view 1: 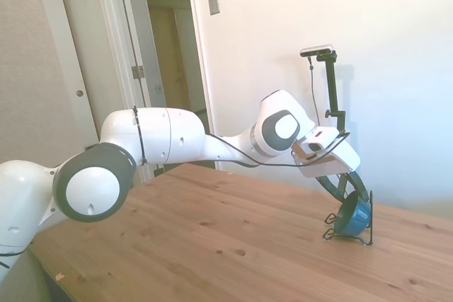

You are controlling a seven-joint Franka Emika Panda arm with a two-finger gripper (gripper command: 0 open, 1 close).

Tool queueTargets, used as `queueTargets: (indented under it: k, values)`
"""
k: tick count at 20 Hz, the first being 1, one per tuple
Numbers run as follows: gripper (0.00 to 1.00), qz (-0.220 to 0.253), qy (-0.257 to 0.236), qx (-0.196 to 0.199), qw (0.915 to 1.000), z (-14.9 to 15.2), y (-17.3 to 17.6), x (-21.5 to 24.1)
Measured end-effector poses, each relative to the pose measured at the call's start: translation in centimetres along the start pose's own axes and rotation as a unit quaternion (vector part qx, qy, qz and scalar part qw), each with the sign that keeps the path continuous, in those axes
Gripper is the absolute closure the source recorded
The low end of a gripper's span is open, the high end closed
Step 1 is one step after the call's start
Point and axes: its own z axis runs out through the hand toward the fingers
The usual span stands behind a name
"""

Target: Unload the bowl

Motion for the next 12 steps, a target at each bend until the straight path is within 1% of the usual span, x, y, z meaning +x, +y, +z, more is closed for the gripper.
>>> queueTargets:
  k: [12]
  values:
    - [1.00, -0.001, 0.004, -0.006, 1.0000, 0.14, -0.13, -0.40]
